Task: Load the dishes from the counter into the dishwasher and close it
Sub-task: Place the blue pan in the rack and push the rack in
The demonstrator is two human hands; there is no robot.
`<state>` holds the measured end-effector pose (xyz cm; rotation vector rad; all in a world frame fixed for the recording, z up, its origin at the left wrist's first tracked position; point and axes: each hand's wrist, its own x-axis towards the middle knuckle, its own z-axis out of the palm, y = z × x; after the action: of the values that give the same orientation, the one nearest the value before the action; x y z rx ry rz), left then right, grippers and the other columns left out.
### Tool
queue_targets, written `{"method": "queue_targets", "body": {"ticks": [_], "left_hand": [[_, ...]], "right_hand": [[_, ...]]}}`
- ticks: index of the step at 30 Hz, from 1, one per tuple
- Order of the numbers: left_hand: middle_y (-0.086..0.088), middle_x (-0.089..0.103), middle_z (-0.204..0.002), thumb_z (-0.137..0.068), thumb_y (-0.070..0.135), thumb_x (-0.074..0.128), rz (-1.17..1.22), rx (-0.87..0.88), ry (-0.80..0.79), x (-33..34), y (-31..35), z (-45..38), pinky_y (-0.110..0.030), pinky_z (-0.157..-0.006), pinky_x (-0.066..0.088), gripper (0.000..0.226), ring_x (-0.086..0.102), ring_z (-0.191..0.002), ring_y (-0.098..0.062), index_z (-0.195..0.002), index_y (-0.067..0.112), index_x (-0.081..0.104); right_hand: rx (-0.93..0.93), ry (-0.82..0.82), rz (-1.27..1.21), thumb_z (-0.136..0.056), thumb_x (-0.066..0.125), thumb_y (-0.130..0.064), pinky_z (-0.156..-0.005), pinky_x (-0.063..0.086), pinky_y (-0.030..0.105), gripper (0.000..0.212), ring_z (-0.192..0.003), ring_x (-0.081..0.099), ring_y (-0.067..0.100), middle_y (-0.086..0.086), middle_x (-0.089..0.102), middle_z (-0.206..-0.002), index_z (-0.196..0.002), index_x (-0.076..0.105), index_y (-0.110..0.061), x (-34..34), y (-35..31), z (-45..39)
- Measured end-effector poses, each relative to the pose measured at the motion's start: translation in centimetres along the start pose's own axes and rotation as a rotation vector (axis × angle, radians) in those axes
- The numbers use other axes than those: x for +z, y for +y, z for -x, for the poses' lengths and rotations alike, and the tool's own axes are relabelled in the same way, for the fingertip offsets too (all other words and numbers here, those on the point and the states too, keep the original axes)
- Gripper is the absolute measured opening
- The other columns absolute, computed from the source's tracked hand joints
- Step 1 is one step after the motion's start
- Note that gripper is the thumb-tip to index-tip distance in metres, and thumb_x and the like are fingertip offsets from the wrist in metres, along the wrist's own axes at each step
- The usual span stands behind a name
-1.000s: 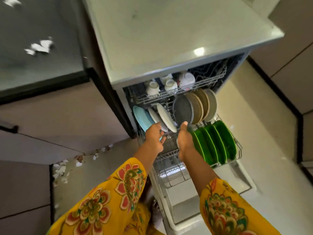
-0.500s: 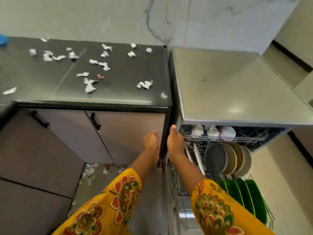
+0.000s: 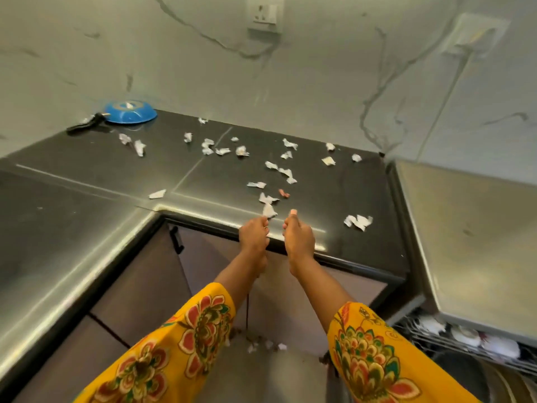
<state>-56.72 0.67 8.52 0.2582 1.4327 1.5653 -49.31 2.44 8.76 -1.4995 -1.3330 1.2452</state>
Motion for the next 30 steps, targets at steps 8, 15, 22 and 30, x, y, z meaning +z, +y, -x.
{"method": "queue_targets", "body": {"ticks": [8, 15, 22, 30], "left_hand": [[-0.002, 0.051, -0.077, -0.088, 0.014, 0.050, 0.025, 0.056, 0.096, -7.4, 6.5, -6.3, -0.028, -0.061, 0.035, 0.017, 0.043, -0.072, -0.015, -0.072, 0.016, 0.055], [-0.003, 0.052, -0.090, -0.091, 0.018, 0.051, 0.033, 0.116, 0.236, -13.2, 9.9, -10.9, -0.031, -0.077, 0.034, 0.025, 0.043, -0.087, -0.017, -0.108, 0.004, 0.062], [-0.009, 0.063, -0.093, -0.092, 0.016, 0.052, 0.131, 0.114, 0.360, -17.6, 12.6, -16.5, -0.035, -0.075, 0.045, 0.023, 0.057, -0.091, -0.021, -0.103, 0.000, 0.064], [-0.001, 0.045, -0.069, -0.092, 0.019, 0.052, 0.128, 0.160, 0.393, -20.2, 17.2, -25.0, -0.026, -0.057, 0.033, 0.018, 0.038, -0.059, -0.012, -0.075, 0.015, 0.054]], "right_hand": [[-0.021, -0.077, 0.018, -0.097, 0.032, -0.047, -0.077, 0.041, 0.037, 0.044, -0.080, 0.050, 0.022, 0.005, 0.056, -0.083, -0.066, 0.052, -0.023, 11.5, -3.9, -2.0], [-0.054, -0.203, 0.068, -0.098, 0.031, -0.046, -0.073, 0.037, 0.031, 0.042, -0.080, 0.049, 0.020, 0.003, 0.055, -0.083, -0.073, 0.053, -0.019, 19.4, -5.5, -3.0], [-0.054, -0.302, 0.111, -0.099, 0.032, -0.046, -0.070, 0.036, 0.029, 0.045, -0.081, 0.049, 0.022, 0.004, 0.055, -0.081, -0.069, 0.051, -0.018, 26.4, -6.9, -6.0], [-0.043, -0.386, 0.160, -0.099, 0.031, -0.045, -0.071, 0.034, 0.028, 0.045, -0.080, 0.047, 0.020, 0.004, 0.051, -0.079, -0.064, 0.046, -0.020, 34.8, -9.7, -12.2]]}}
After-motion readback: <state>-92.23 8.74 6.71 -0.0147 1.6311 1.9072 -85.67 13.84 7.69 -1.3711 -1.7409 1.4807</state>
